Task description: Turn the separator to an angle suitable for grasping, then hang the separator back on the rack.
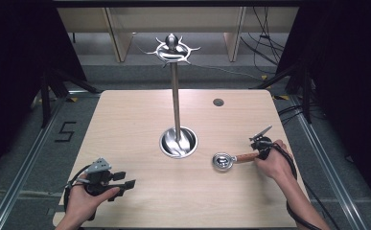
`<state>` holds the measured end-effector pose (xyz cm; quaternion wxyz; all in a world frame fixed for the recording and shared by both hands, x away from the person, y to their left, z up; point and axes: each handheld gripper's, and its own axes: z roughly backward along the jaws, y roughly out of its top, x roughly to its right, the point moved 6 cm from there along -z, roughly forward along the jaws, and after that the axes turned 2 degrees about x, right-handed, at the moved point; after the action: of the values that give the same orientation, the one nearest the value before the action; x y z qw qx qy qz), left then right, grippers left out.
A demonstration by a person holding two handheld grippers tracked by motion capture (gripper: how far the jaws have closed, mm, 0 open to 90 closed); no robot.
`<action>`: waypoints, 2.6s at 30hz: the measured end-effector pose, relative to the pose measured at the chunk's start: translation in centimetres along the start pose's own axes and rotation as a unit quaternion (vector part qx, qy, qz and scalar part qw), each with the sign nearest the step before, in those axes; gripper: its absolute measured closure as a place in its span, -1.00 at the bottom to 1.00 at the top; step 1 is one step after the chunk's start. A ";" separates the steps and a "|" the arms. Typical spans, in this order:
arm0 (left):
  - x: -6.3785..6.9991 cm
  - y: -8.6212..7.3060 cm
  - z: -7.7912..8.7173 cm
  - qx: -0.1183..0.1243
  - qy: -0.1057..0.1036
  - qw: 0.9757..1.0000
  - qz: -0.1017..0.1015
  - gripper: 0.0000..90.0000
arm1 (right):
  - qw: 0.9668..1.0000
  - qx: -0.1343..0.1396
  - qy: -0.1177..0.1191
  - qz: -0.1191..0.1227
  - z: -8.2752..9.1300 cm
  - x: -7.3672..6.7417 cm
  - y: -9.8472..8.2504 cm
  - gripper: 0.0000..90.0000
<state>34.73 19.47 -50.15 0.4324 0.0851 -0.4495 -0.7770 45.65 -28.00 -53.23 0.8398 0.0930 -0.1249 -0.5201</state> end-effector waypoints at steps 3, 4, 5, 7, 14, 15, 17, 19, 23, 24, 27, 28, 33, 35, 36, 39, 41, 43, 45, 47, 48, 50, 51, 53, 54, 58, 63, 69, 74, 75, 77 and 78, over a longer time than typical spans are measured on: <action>0.0 0.0 -0.1 0.003 0.002 1.000 0.000 -0.05 | 0.999 0.003 0.010 -0.043 -0.2 0.2 1.1 1.00; 0.0 0.0 -0.1 0.002 0.001 1.000 0.000 -0.05 | 0.998 0.007 0.010 -0.055 -0.2 0.1 1.4 1.00; 0.0 0.0 -0.1 0.003 0.001 1.000 -0.001 -0.05 | 0.998 0.012 0.012 -0.063 -0.3 0.3 1.8 1.00; -0.1 0.1 -0.1 0.001 0.000 1.000 -0.003 -0.05 | 0.997 0.027 0.013 -0.067 -0.5 0.7 2.3 1.00; 0.0 0.1 -0.2 -0.001 -0.005 1.000 -0.002 -0.05 | 0.986 0.059 0.033 -0.154 0.4 0.4 2.2 0.54; 0.0 0.0 -0.1 -0.001 0.000 1.000 -0.001 -0.05 | 0.984 0.069 0.038 -0.158 0.9 0.4 2.1 0.55; 0.1 0.0 0.0 0.000 -0.007 1.000 -0.001 -0.05 | 0.977 0.082 0.046 -0.192 1.6 0.3 2.0 0.54; 0.1 0.1 0.0 0.006 -0.006 1.000 -0.001 -0.05 | 0.972 0.080 0.077 -0.205 1.9 0.3 2.0 0.53; 0.1 0.2 0.0 0.003 -0.001 1.000 -0.004 -0.06 | 0.961 0.038 0.071 -0.264 1.7 -0.2 2.3 0.26; 0.2 0.3 -0.1 0.004 -0.006 1.000 -0.004 -0.06 | 0.963 0.034 0.081 -0.256 1.6 0.0 2.3 0.11; 0.3 0.3 -0.3 0.007 -0.006 1.000 -0.005 -0.06 | 0.941 0.028 0.084 -0.328 1.1 -0.6 2.7 -0.19; 0.3 0.2 -0.2 0.002 -0.005 1.000 -0.007 -0.06 | 0.940 0.024 0.087 -0.330 1.1 -0.5 2.6 -0.20; 0.2 0.1 -0.1 0.002 -0.008 1.000 -0.004 -0.06 | 0.930 0.013 0.084 -0.357 0.2 -0.5 3.1 -0.28; 0.1 0.1 -0.1 0.006 -0.005 1.000 -0.004 -0.06 | 0.942 -0.007 0.069 -0.329 0.0 -0.4 2.7 -0.28; 0.1 0.1 -0.1 0.002 -0.007 1.000 -0.005 -0.06 | 0.940 -0.001 0.068 -0.333 -0.2 -0.5 3.1 -0.29; 0.2 0.1 -0.1 0.000 -0.005 1.000 -0.004 -0.06 | 0.941 0.002 0.070 -0.331 -0.3 -0.5 3.6 -0.29; 0.2 0.1 -0.2 0.000 -0.004 1.000 -0.005 -0.07 | 0.946 -0.002 0.059 -0.319 -0.4 -0.4 3.7 -0.29; 0.2 0.0 -0.2 -0.003 -0.001 1.000 -0.005 -0.07 | 0.933 -0.010 0.067 -0.355 -0.3 -1.1 4.3 -0.29; 0.2 0.0 -0.1 -0.001 -0.003 1.000 -0.005 -0.07 | 0.945 -0.001 0.055 -0.323 -0.7 -0.6 4.3 -0.30; 0.2 0.0 -0.1 0.000 -0.004 1.000 -0.002 -0.07 | 0.941 -0.008 0.062 -0.333 -0.6 -0.9 4.4 -0.30; 0.1 0.0 -0.2 -0.003 -0.008 1.000 -0.003 -0.07 | 0.942 -0.012 0.055 -0.330 -0.8 -1.0 4.6 -0.30; 0.2 0.0 -0.2 -0.003 -0.010 1.000 -0.001 -0.07 | 0.924 -0.046 0.055 -0.376 -0.6 -2.0 5.0 -0.32; 0.2 0.0 -0.2 -0.003 -0.011 1.000 0.001 -0.07 | 0.933 -0.040 0.046 -0.354 -0.9 -1.8 4.9 -0.32; 0.1 -0.1 -0.2 -0.003 -0.010 1.000 0.001 -0.07 | 0.935 -0.050 0.031 -0.348 -1.0 -2.0 5.2 -0.31; 0.1 -0.1 -0.1 -0.005 -0.009 1.000 0.002 -0.07 | 0.937 -0.052 0.027 -0.344 -1.1 -2.1 5.2 -0.31; 0.0 -0.1 -0.1 -0.007 -0.010 1.000 0.002 -0.07 | 0.941 -0.075 0.015 -0.330 -1.3 -2.4 5.3 -0.24; 0.1 -0.1 -0.2 -0.007 -0.004 1.000 0.006 -0.07 | 0.949 -0.079 0.012 -0.305 -1.2 -2.7 5.3 0.01; 0.1 -0.1 -0.3 -0.009 -0.012 1.000 0.004 -0.07 | 0.957 -0.088 -0.001 -0.277 -1.3 -2.5 4.6 0.22; 0.1 -0.2 -0.3 -0.006 -0.011 1.000 0.005 -0.07 | 0.964 -0.112 0.009 -0.243 -0.8 -2.2 4.2 0.46; 0.0 -0.2 -0.3 -0.008 -0.012 1.000 0.005 -0.07 | 0.965 -0.119 0.004 -0.232 -0.7 -2.1 4.0 0.48; 0.0 -0.2 -0.3 -0.009 -0.012 1.000 0.005 -0.07 | 0.969 -0.120 0.003 -0.215 -0.7 -2.0 3.9 0.51; 0.1 -0.2 -0.4 -0.006 -0.011 1.000 0.005 -0.07 | 0.968 -0.118 0.010 -0.219 -0.7 -2.3 4.0 0.51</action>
<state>34.79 19.25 -50.47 0.4320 0.0713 -0.4501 -0.7783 48.28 -24.10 -53.00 0.7114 0.0233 -0.0311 -0.7017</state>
